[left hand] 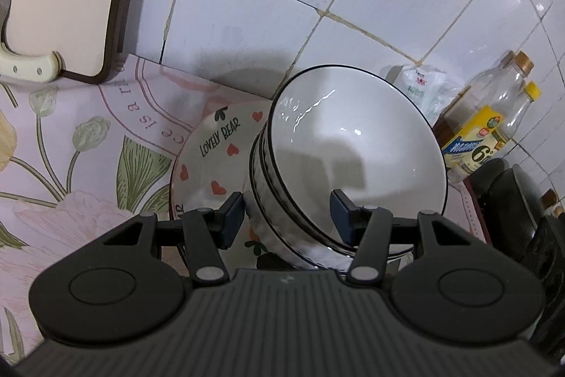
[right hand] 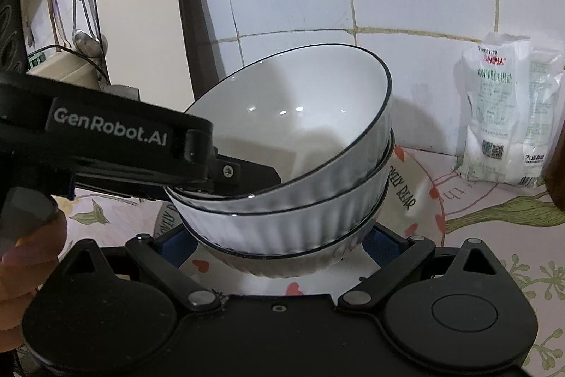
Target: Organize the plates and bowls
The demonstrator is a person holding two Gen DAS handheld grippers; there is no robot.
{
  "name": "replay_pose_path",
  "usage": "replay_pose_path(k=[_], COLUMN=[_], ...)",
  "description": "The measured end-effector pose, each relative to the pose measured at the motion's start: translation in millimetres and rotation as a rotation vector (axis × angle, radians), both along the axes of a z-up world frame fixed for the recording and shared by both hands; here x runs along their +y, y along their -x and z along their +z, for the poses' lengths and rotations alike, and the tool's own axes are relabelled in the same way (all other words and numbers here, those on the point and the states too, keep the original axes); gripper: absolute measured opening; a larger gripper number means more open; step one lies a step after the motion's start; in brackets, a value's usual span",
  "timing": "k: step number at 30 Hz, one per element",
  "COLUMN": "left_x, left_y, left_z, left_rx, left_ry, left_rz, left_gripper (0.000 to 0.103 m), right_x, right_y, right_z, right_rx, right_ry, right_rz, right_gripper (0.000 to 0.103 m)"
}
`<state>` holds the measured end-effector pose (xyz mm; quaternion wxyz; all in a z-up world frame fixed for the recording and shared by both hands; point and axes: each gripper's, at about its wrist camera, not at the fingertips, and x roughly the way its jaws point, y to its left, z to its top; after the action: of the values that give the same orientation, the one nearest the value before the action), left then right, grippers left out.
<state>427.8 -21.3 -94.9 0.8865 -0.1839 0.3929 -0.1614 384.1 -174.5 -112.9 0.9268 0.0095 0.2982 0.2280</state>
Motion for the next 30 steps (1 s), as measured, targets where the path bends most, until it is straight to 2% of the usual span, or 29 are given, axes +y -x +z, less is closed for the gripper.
replay_pose_path(k=[7,11,14,19,23,30], left_x=[-0.8,-2.0,-0.8,9.6,13.3,18.3], left_y=[3.3,13.7,35.7,82.7,115.1,169.0], left_z=[0.9,6.0,20.0,56.7,74.8,94.4], left_rx=[0.007,0.0,-0.074,-0.191,-0.221,-0.259], left_ry=[0.002,-0.03,-0.07,-0.116,-0.15,-0.196], left_rz=[0.026,0.045,0.036,-0.016,-0.038,-0.075], left_gripper=[0.052,0.053,0.057,0.059,0.062,0.066], right_x=[-2.6,-4.2,-9.2,-27.3,-41.7,-49.4], right_y=[-2.5,23.3,48.8,82.4,106.0,152.8], right_z=[0.5,7.5,16.5,32.1,45.1,65.3], right_rx=[0.005,-0.05,-0.102,-0.111,-0.117,-0.148], right_ry=[0.006,0.06,0.091,0.052,-0.024,-0.049], right_rz=[0.014,0.008,-0.004,-0.052,-0.078,-0.113], right_gripper=[0.1,0.1,0.1,0.1,0.1,0.1])
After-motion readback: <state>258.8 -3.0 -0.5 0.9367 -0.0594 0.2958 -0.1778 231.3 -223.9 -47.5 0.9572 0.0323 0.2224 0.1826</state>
